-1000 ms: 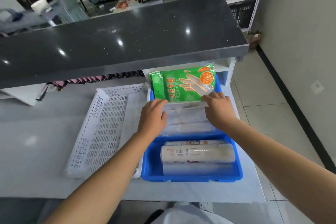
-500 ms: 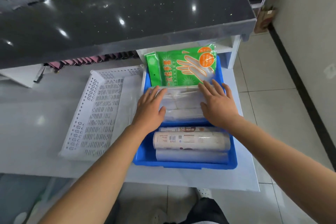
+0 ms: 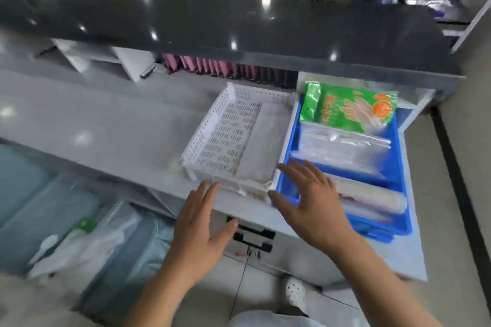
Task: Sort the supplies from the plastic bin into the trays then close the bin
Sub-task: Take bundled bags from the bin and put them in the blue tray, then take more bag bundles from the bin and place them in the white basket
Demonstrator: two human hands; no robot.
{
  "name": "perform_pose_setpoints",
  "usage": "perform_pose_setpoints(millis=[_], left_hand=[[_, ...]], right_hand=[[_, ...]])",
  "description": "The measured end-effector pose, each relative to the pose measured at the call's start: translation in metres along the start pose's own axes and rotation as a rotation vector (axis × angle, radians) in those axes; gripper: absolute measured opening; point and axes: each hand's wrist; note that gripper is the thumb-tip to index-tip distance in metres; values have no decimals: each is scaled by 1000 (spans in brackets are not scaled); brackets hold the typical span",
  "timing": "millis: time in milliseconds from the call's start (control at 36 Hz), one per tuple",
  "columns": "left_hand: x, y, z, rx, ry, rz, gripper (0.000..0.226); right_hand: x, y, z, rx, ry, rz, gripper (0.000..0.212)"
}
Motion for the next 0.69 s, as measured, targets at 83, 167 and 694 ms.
perform_pose_setpoints(millis=[83,167,694], left_hand=[[44,-20,-58,39,-121,28,81],[83,-41,-112,54,-250,80,86],[178,-119,-331,330,-843,290,74]], right_hand=[[23,53,-55,-72,-29,-51,55],[44,107,-99,-110,-57,-209,57],[-7,289,-260,90,-345,-825,59]])
Point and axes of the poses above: each hand's wrist, its own x-axis away from the middle knuckle, its own y-axis out of the palm, z = x × y, and after that the axes turned 12 degrees about -y, right-handed
